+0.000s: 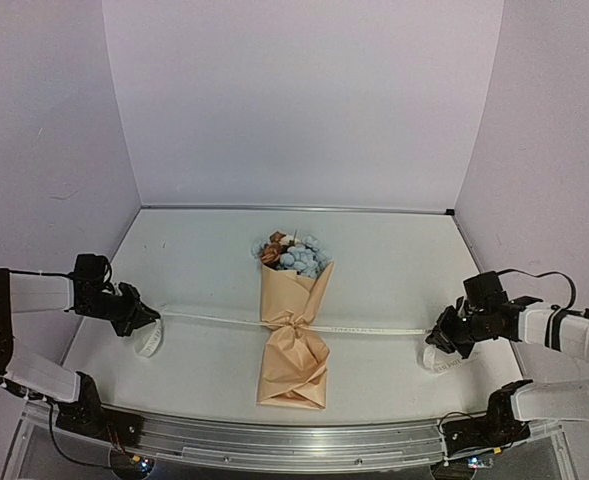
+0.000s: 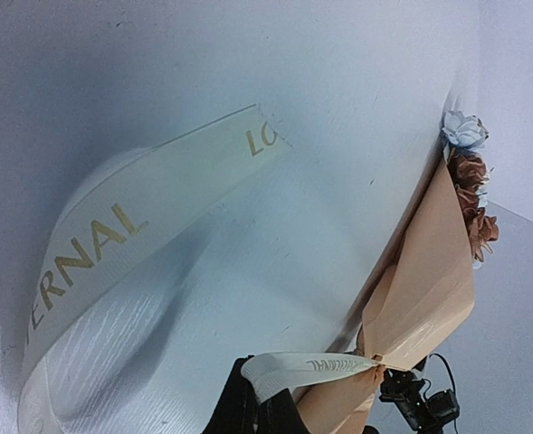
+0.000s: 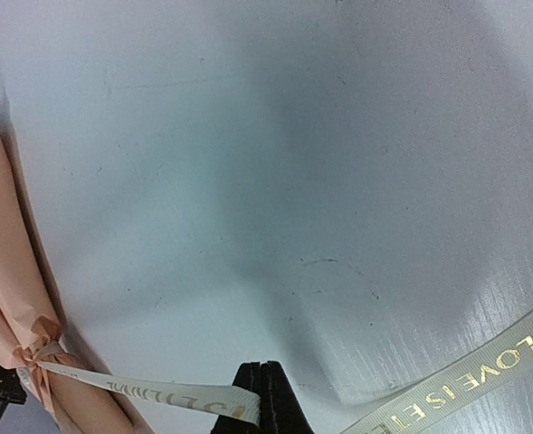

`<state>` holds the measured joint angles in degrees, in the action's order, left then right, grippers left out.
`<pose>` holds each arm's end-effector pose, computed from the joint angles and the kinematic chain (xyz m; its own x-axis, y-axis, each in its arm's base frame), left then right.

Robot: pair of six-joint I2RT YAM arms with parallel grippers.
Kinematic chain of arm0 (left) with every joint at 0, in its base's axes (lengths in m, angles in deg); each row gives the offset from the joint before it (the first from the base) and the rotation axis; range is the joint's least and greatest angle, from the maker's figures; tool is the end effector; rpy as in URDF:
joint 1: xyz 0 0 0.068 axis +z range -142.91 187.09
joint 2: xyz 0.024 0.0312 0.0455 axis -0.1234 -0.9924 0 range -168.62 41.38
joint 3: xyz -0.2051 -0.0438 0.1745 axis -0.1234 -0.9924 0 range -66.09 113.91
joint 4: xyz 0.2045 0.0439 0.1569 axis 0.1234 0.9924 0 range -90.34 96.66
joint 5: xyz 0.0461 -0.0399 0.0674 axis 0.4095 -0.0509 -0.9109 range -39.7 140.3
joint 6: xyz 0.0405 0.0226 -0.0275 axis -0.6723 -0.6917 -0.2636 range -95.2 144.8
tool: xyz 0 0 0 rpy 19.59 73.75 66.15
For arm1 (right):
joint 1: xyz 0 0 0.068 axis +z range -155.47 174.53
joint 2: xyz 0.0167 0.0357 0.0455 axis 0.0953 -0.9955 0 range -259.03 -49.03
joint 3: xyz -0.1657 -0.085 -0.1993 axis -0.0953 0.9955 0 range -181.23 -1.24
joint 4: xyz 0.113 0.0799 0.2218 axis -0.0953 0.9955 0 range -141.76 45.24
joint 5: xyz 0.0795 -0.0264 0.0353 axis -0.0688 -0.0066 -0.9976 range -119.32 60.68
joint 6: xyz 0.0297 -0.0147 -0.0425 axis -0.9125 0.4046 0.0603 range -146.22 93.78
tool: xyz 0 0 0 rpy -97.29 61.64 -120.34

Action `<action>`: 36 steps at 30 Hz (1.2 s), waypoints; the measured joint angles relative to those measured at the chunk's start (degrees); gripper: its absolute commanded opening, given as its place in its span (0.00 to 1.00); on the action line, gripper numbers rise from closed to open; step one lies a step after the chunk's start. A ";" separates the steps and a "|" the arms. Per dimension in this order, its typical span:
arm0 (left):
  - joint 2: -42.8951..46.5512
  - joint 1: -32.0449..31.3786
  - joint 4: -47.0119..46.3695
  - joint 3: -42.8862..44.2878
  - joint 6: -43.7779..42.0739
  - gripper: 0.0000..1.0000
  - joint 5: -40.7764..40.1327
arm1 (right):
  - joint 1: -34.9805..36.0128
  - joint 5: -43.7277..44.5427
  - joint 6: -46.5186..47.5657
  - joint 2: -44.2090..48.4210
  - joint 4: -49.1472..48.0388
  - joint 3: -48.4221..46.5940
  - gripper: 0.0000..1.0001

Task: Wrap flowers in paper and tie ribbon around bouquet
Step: Tie the ribbon around the folded bouquet.

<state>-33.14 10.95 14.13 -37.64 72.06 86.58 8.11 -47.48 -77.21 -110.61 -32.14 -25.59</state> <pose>0.2141 -0.0066 0.1437 -0.7629 -0.6450 0.0446 -0.4778 0.5160 -0.7109 0.1770 0.0542 0.1550 -0.8144 0.5628 -0.1415 0.3876 0.7090 0.5891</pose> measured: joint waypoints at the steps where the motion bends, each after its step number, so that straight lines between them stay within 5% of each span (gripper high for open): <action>1: 0.00 0.44 0.32 0.02 -0.31 0.00 0.31 | -0.84 -1.32 -0.18 0.10 0.24 0.00 0.00; 36: 1.03 5.56 10.18 0.37 -8.48 0.00 4.79 | -12.01 -13.06 4.17 3.22 17.88 -1.83 0.00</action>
<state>-32.11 16.50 24.31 -37.28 63.58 91.37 -3.91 -60.54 -73.04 -107.38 -14.26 -27.42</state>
